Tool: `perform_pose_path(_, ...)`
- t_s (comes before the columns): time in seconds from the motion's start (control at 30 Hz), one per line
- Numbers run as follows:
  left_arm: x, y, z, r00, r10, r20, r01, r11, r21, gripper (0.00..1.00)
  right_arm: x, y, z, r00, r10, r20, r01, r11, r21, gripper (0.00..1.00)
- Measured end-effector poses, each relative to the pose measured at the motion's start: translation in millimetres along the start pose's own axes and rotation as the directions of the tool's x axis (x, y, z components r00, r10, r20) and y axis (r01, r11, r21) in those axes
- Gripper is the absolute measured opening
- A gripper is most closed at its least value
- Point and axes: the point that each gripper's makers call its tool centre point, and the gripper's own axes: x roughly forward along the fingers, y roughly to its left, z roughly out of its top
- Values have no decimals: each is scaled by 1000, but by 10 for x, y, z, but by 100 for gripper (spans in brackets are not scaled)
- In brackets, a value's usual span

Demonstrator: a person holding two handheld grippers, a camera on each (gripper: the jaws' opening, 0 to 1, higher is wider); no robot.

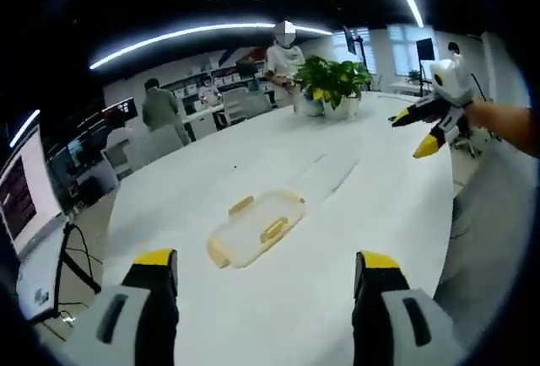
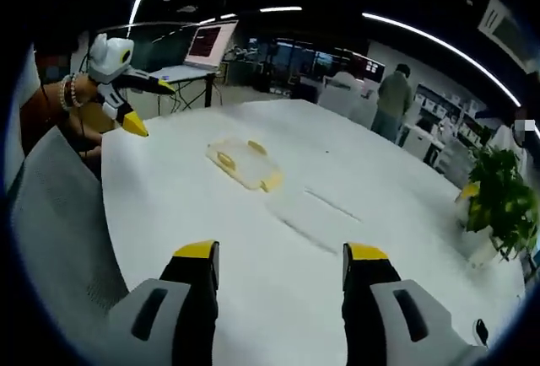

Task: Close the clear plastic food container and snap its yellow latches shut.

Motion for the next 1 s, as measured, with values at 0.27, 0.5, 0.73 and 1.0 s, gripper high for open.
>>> perform_pose_path(0.27, 355, 431, -29, 998, 23, -65, -12, 986, 169, 79, 484, -43, 405, 997, 83, 5, -81, 984, -156, 57)
perform_pose_path(0.5, 617, 654, -98, 991, 3, -133, 36, 955, 293, 77, 860, -91, 512, 992, 116, -46, -124, 959, -254, 56)
perform_pose_path(0.73, 893, 802, -182, 977, -24, -211, 111, 905, 410, 77, 1221, -132, 673, 988, 135, -73, -153, 922, -357, 58)
perform_pose_path(1.0, 1288, 796, -440, 933, -155, -324, 300, 834, 463, 75, 1673, -87, 710, 965, 196, -174, -257, 836, -485, 56)
